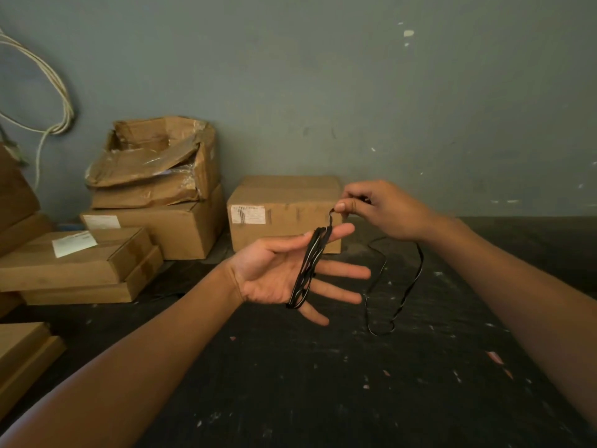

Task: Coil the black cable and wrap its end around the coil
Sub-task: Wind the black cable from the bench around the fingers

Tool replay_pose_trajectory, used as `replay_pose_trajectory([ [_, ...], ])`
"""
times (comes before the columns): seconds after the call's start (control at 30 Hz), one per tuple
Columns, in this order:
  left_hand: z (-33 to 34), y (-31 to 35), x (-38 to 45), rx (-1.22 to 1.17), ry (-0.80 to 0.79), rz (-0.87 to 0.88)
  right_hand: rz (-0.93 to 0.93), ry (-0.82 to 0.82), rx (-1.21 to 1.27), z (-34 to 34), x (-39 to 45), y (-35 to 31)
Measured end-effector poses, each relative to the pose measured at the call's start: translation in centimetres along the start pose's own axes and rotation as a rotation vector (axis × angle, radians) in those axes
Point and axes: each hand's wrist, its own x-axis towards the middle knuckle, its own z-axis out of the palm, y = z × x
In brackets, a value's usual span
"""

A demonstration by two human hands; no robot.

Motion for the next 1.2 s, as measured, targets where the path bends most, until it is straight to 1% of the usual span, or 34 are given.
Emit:
replay_pose_trajectory([
  [0.07, 0.3, -0.1, 0.3, -0.002, -0.042, 0.012, 0.032, 0.003, 0.091, 1.3, -0.7, 1.1],
  [0.17, 0.6, 0.0, 0.8, -0.022, -0.067, 0.054, 0.061, -0.033, 0.164, 4.0, -2.3, 2.5],
  [0.3, 0.5, 0.6, 1.3, -0.045, -0.051, 0.127, -0.060, -0.055, 0.243, 8.1, -4.7, 2.3],
  [0.33, 0.5, 0.8, 1.4, -0.054, -0.047, 0.149, -0.025, -0.061, 0.269, 9.0, -5.1, 2.2],
  [0.4, 0.4, 1.3, 1.6, -0.058, -0.026, 0.183, 0.048, -0.060, 0.244, 10.8, -5.8, 2.3],
  [0.5, 0.1, 2.1, 1.8, -0.073, 0.043, 0.223, 0.101, -0.058, 0.174, 12.8, -6.8, 2.2],
  [0.63, -0.3, 2.9, 1.6, -0.052, 0.167, 0.264, 0.076, -0.115, 0.147, 13.9, -6.9, 0.4],
  [0.73, -0.7, 3.1, 1.5, -0.073, 0.227, 0.302, 0.073, -0.145, 0.118, 14.0, -6.5, -1.0],
  [0.97, -2.1, 2.5, 1.3, -0.121, 0.336, 0.359, 0.063, -0.178, -0.076, 11.8, -6.2, -2.7],
  [1.03, -2.5, 2.3, 1.3, -0.100, 0.405, 0.376, 0.036, -0.159, -0.152, 10.9, -6.0, -3.4],
  [1.1, -2.9, 2.0, 1.4, -0.105, 0.513, 0.415, -0.011, -0.137, -0.230, 10.0, -5.8, -4.4],
  [1.2, -3.3, 1.4, 1.4, -0.203, 0.615, 0.479, -0.069, -0.106, -0.278, 8.2, -5.2, -5.6],
])
